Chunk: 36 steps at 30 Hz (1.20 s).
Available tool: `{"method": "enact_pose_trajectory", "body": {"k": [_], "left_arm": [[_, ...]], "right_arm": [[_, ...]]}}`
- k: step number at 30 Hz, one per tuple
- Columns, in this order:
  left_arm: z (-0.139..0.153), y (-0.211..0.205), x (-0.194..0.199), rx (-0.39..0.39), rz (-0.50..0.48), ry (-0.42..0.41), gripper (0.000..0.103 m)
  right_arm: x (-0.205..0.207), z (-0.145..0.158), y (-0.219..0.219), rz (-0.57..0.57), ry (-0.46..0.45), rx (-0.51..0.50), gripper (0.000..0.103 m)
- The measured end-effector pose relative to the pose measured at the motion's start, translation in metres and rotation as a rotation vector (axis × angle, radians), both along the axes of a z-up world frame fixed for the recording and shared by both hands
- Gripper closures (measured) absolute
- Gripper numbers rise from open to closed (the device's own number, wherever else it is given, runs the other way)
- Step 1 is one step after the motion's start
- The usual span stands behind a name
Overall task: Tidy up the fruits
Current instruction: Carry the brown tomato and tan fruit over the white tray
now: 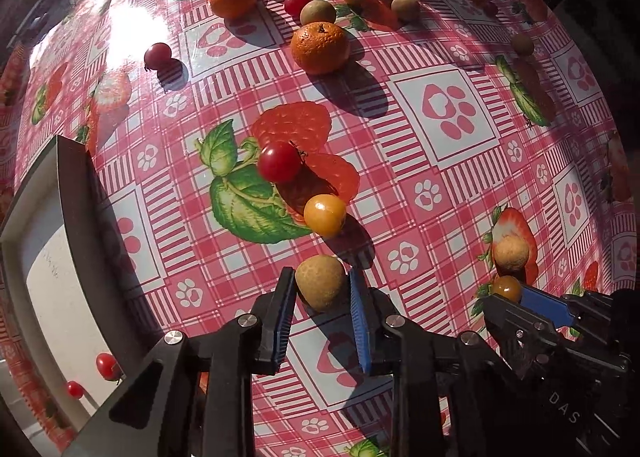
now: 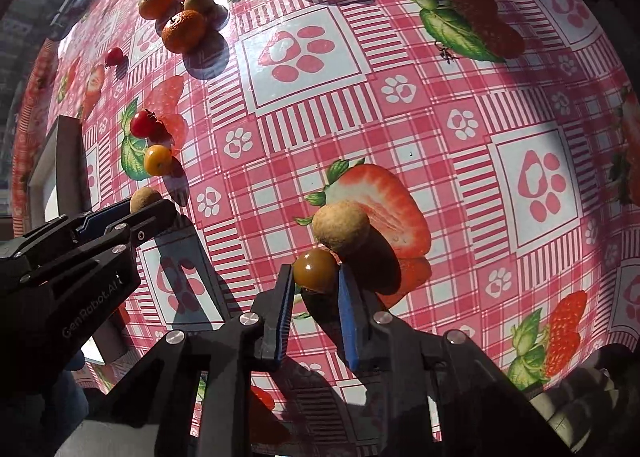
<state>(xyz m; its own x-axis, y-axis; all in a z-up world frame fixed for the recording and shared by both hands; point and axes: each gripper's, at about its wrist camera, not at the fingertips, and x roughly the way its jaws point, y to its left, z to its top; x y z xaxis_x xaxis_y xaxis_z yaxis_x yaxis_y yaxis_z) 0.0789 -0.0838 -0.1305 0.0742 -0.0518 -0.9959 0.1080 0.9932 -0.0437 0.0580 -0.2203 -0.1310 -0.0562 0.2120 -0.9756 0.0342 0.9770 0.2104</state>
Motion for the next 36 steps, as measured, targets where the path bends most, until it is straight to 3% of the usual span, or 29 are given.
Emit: {"method": "enact_pose_trajectory", "body": {"k": [17,24,36], "left_arm": [[0.051,0.079,-0.053,-0.044,0.051,-0.079,0.075],[0.066,0.118,-0.069,-0.047,0.118,-0.099,0.075],[0.062,0.175,-0.089,-0.033,0.271,-0.12,0.075]], "right_arm": [[-0.024,0.027,-0.016,-0.005,-0.021,0.037,0.08],[-0.016,0.031,0.025,0.046,-0.037,0.046,0.08],[-0.009,0.043,0.11,0.198,-0.072,0.076,0.08]]}}
